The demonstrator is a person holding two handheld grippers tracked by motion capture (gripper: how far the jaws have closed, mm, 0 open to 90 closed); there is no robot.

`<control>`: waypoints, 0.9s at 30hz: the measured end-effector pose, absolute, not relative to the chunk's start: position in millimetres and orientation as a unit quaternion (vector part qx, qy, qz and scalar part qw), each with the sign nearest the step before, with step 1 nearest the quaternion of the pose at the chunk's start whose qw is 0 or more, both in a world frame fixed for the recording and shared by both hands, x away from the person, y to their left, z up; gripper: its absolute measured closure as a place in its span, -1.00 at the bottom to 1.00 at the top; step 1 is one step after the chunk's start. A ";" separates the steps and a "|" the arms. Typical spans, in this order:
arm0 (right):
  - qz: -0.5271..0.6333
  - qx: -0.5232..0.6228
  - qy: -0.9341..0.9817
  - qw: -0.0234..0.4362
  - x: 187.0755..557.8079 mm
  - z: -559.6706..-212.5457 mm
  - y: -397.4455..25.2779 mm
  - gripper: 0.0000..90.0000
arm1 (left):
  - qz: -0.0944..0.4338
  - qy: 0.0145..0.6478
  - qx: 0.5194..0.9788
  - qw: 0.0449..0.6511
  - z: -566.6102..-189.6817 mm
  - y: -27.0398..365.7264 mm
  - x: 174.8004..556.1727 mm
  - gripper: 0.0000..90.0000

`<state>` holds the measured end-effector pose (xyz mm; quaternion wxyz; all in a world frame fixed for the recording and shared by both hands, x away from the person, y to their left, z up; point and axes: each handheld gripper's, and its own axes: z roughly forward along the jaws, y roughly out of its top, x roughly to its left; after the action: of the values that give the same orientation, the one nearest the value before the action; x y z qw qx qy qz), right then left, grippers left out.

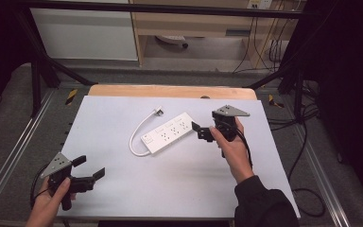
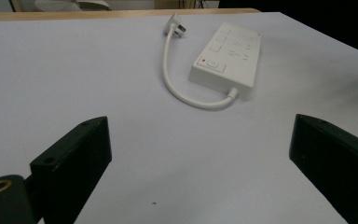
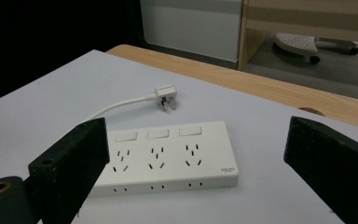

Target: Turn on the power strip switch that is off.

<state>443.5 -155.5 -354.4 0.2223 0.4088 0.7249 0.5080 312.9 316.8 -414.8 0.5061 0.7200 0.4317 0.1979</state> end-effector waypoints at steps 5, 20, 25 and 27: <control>0.508 0.412 0.722 0.226 436.1 -354.9 -167.6 -0.85 | 0.198 0.437 0.718 0.504 -415.4 317.4 313.1 -0.87; 0.518 0.428 0.703 0.230 411.8 -360.0 -204.3 -0.86 | 0.199 0.437 0.719 0.503 -415.8 318.6 313.5 -0.86; 0.520 0.430 0.699 0.239 402.2 -360.3 -218.4 -0.86 | 0.197 0.436 0.721 0.501 -416.5 318.6 314.3 -0.86; 0.518 0.431 0.698 0.243 396.2 -362.8 -224.8 -0.86 | 0.197 0.437 0.720 0.502 -416.5 318.7 314.1 -0.86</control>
<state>396.2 -224.8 -362.8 0.2426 0.4314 0.6976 0.5180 314.1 318.7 -416.5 0.5019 0.7197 0.4373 0.1969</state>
